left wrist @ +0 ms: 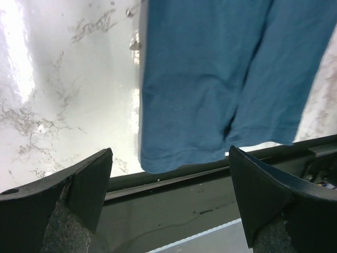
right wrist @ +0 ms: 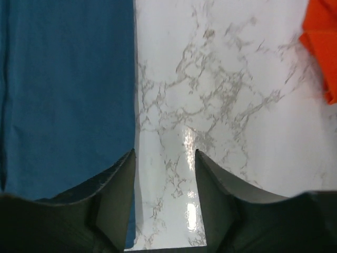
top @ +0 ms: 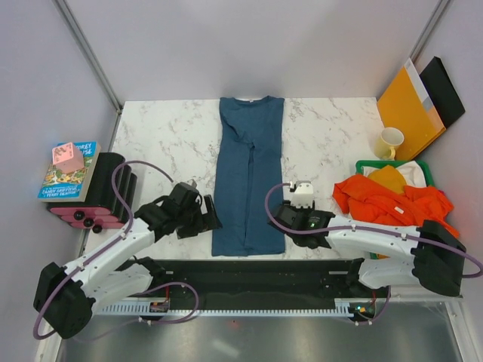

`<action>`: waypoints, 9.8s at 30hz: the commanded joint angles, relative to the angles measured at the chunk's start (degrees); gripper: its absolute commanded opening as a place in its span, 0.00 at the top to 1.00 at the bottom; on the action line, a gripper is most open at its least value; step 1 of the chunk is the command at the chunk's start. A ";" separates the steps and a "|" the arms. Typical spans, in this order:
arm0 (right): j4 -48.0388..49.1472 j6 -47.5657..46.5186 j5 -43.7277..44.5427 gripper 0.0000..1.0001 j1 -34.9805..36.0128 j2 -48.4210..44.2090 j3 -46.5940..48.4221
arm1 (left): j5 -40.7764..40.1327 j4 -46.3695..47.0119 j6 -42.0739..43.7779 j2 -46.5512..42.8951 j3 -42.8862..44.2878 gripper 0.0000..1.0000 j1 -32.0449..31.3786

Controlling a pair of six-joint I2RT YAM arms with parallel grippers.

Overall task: Fold and stack the t-shirts
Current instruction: Fold the tshirt

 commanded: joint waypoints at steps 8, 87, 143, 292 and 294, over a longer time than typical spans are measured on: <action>8.10 4.56 -9.17 0.50 0.45 -3.17 -6.00 | 3.36 6.08 -0.33 -2.25 -7.96 0.07 -0.64; -3.40 20.56 -4.11 1.00 18.02 -5.02 -7.07 | -7.18 4.17 -7.45 -1.71 -7.45 0.98 -16.19; 18.83 -23.56 -14.72 1.00 -29.43 42.17 41.81 | -7.98 8.99 16.72 57.59 54.60 0.98 10.60; 5.12 5.72 -13.95 0.52 -3.77 -4.92 -7.33 | -9.99 3.98 -8.86 11.82 -3.14 0.73 -15.76; 4.77 3.43 -12.44 0.30 -3.68 -5.98 -3.73 | -12.80 3.28 -8.16 9.53 -1.65 0.47 -15.84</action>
